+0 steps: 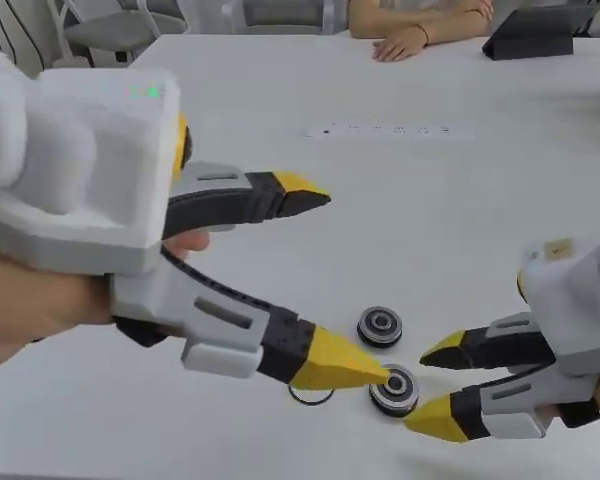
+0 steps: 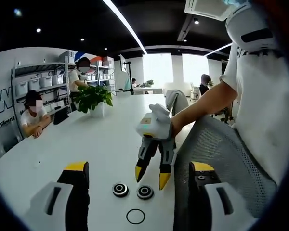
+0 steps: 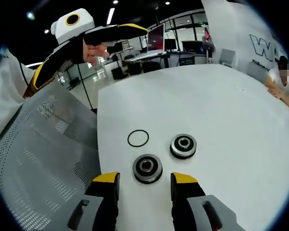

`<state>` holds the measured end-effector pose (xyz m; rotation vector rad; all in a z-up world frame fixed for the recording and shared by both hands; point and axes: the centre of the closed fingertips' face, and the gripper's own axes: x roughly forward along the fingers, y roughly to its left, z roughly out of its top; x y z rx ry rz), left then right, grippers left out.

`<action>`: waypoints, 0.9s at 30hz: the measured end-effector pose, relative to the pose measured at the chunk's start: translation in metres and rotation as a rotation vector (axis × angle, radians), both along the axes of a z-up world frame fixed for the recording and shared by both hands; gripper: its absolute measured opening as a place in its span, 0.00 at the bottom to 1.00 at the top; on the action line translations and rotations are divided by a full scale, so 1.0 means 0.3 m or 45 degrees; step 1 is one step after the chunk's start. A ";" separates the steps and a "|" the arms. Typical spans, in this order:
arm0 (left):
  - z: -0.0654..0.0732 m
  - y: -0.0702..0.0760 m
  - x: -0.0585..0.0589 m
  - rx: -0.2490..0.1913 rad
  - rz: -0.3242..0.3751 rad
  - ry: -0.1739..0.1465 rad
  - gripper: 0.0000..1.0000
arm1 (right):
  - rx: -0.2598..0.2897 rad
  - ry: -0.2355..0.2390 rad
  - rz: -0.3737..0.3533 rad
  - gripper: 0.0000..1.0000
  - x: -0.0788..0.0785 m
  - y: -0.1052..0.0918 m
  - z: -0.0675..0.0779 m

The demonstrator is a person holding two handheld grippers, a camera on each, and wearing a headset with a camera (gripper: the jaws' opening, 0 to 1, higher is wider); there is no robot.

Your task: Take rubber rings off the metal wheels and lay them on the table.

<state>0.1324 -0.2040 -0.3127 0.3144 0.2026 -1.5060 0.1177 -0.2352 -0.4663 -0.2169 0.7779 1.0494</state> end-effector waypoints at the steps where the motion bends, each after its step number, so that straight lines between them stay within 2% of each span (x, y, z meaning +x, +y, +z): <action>1: -0.002 -0.005 0.001 -0.001 -0.002 0.000 0.81 | -0.004 -0.003 0.003 0.40 0.000 0.000 -0.002; 5: -0.032 -0.053 -0.005 0.010 -0.047 -0.029 0.79 | -0.026 -0.010 0.008 0.36 0.000 -0.004 -0.014; 8: -0.061 -0.082 -0.014 0.023 -0.089 -0.025 0.73 | -0.021 0.005 0.002 0.36 -0.002 -0.003 -0.020; 13: -0.117 -0.111 -0.007 0.057 -0.114 -0.041 0.65 | -0.014 -0.002 -0.003 0.34 0.001 0.000 -0.018; 19: -0.196 -0.133 -0.001 0.105 -0.120 -0.030 0.57 | -0.011 0.010 -0.008 0.32 -0.001 -0.001 -0.024; 20: -0.223 -0.131 -0.002 0.151 -0.146 -0.063 0.56 | -0.011 0.011 -0.008 0.32 -0.002 0.000 -0.024; 22: -0.248 -0.139 0.001 0.169 -0.151 -0.079 0.55 | -0.014 0.008 -0.005 0.32 -0.002 0.000 -0.025; 27: -0.313 -0.151 0.014 0.191 -0.143 -0.054 0.48 | -0.026 0.013 -0.006 0.31 -0.003 -0.002 -0.031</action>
